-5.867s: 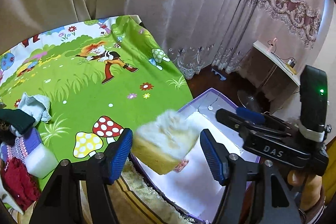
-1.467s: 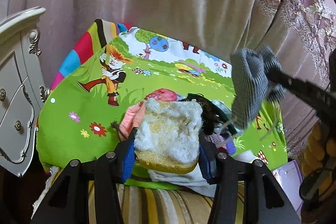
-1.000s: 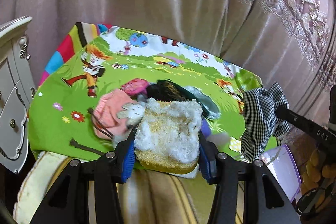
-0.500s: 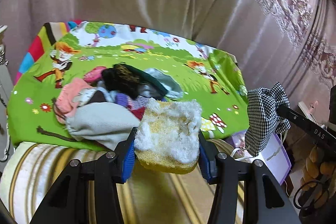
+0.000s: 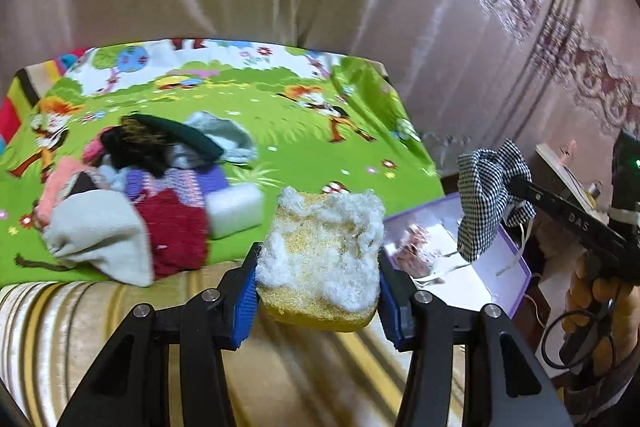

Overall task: Organize soft objects
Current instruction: 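Carry checked cloth and sponge to the box and release both inside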

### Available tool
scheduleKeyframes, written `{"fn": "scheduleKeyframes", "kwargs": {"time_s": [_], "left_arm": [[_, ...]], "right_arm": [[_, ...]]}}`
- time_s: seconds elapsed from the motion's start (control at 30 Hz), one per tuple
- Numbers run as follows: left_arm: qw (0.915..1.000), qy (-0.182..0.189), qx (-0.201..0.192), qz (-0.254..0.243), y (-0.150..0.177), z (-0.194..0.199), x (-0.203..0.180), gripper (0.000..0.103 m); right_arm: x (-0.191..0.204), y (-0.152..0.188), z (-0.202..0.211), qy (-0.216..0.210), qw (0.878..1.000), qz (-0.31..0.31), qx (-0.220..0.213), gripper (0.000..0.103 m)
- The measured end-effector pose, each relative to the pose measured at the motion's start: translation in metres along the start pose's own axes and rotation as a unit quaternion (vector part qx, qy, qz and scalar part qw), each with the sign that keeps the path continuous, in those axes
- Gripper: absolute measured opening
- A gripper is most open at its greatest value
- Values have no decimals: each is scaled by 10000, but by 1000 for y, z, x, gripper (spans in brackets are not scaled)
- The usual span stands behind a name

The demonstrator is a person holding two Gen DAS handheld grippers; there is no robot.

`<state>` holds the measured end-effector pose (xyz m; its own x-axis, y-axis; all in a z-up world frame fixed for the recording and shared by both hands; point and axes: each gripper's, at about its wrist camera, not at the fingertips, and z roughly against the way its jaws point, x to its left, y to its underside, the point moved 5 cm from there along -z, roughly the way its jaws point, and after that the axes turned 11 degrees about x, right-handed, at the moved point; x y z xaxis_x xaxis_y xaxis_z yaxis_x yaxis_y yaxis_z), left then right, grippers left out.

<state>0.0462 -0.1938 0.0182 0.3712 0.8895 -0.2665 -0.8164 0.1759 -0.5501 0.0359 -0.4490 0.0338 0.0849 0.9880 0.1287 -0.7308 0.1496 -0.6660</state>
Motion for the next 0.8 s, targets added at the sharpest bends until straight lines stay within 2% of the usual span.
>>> {"fn": "scheduleKeyframes", "kwargs": {"time_s": [0.37,0.5,0.8], "left_arm": [[9947,565,558,-656,4,-32,-70,51],[9893,809,819,-894,9,-44,-98,51],[9750,1167,1250,-1418,23,-66,-154,52]], "right_arm": [[-69,16,9,642,9962,-579,107,19],[-86,19,15,850,9940,-681,72,19],[-105,23,19,957,9918,-848,36,19]]}}
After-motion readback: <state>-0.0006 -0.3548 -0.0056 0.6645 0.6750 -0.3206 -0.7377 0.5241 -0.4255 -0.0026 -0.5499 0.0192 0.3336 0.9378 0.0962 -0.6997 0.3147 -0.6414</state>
